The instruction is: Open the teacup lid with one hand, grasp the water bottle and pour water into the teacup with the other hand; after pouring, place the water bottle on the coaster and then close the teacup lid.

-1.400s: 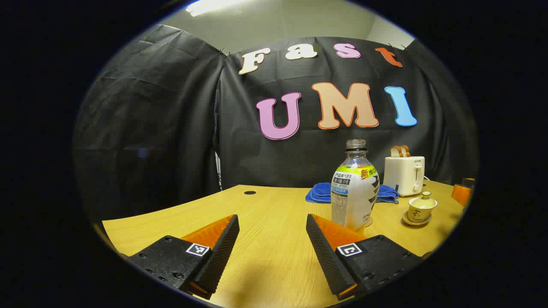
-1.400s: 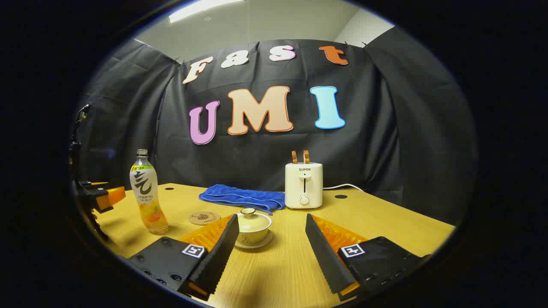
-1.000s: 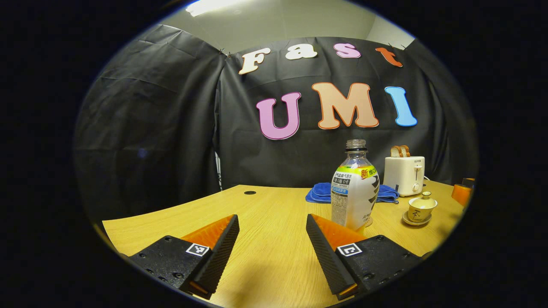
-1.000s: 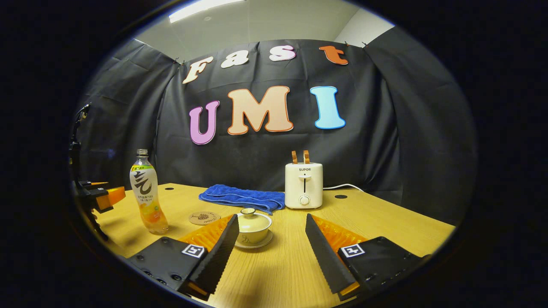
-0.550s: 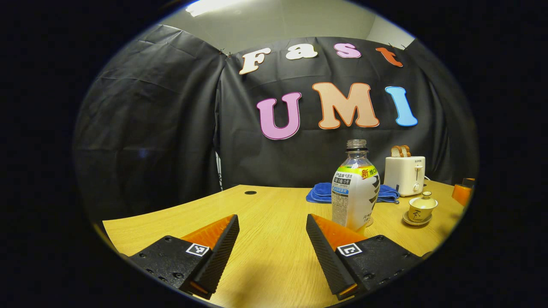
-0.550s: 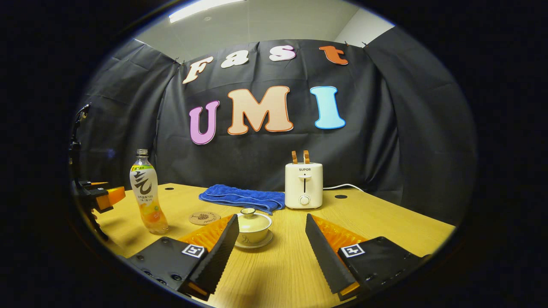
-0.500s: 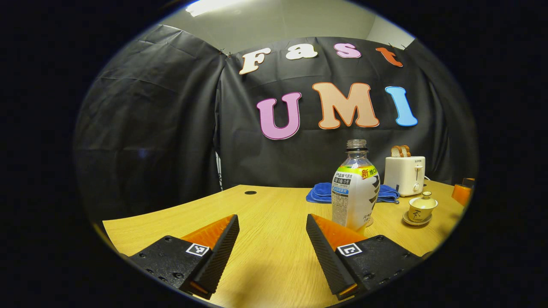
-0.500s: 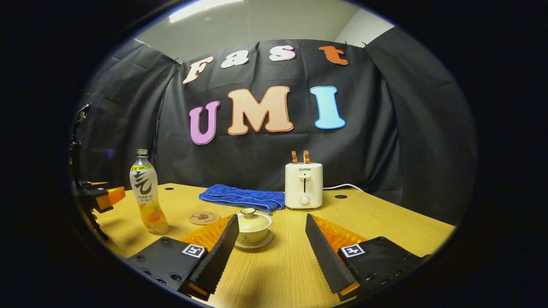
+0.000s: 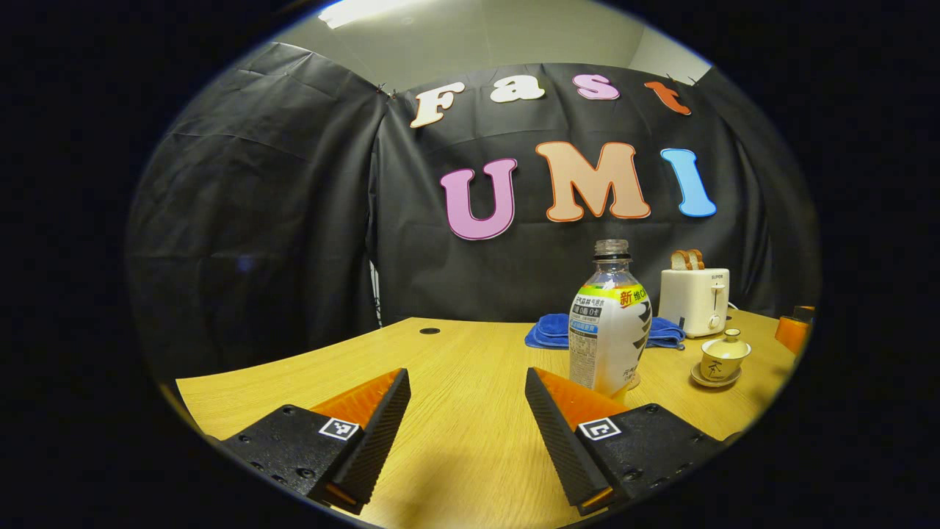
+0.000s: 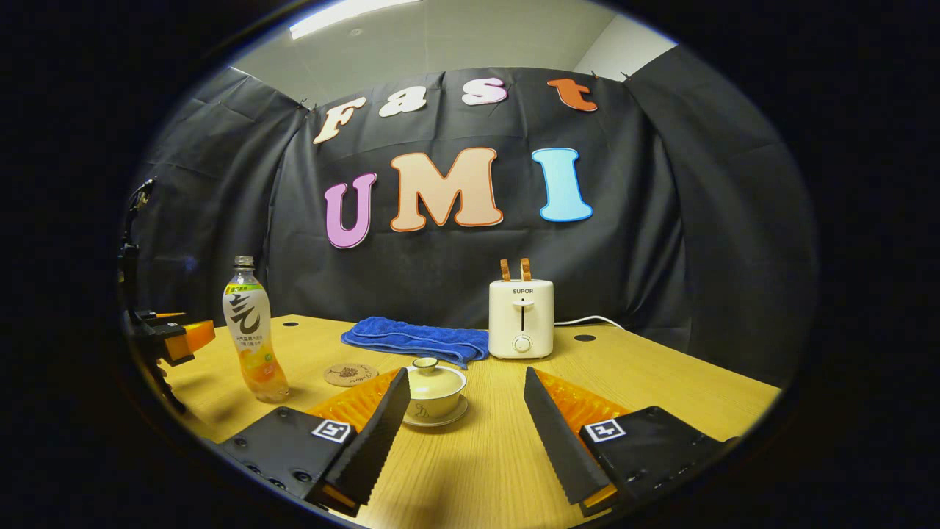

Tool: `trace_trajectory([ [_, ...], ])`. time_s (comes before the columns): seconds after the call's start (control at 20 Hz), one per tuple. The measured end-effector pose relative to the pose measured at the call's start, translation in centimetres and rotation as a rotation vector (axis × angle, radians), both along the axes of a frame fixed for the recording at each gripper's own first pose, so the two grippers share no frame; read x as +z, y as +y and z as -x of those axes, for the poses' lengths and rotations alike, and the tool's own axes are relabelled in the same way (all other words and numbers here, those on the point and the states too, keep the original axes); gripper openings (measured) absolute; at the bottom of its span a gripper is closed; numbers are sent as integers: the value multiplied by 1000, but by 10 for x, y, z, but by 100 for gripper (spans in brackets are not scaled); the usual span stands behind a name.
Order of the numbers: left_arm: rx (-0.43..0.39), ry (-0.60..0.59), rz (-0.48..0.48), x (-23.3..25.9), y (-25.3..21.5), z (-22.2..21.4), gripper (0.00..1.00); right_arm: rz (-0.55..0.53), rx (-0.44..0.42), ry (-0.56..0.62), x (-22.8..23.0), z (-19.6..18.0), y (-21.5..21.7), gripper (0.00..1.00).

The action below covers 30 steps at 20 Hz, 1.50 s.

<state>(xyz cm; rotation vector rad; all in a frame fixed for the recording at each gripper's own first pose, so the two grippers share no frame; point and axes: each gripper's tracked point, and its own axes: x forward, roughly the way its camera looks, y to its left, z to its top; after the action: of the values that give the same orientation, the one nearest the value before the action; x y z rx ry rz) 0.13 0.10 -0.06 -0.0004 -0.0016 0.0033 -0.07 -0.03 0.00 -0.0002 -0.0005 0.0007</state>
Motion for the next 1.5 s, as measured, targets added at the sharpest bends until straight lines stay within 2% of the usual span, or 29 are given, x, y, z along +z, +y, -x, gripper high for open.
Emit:
trace_trajectory([
  [0.25,0,0,0,0,0,0,92,0,13,5,-2,-2,3,96],
  [0.6,0,0,1,0,0,0,92,-5,117,14,-4,-18,24,98],
  [1.15,-3,0,2,0,-1,0,92,-2,147,86,-16,-63,43,98],
  [1.5,-4,1,3,-1,-1,-1,92,16,150,186,-33,-94,54,98],
])
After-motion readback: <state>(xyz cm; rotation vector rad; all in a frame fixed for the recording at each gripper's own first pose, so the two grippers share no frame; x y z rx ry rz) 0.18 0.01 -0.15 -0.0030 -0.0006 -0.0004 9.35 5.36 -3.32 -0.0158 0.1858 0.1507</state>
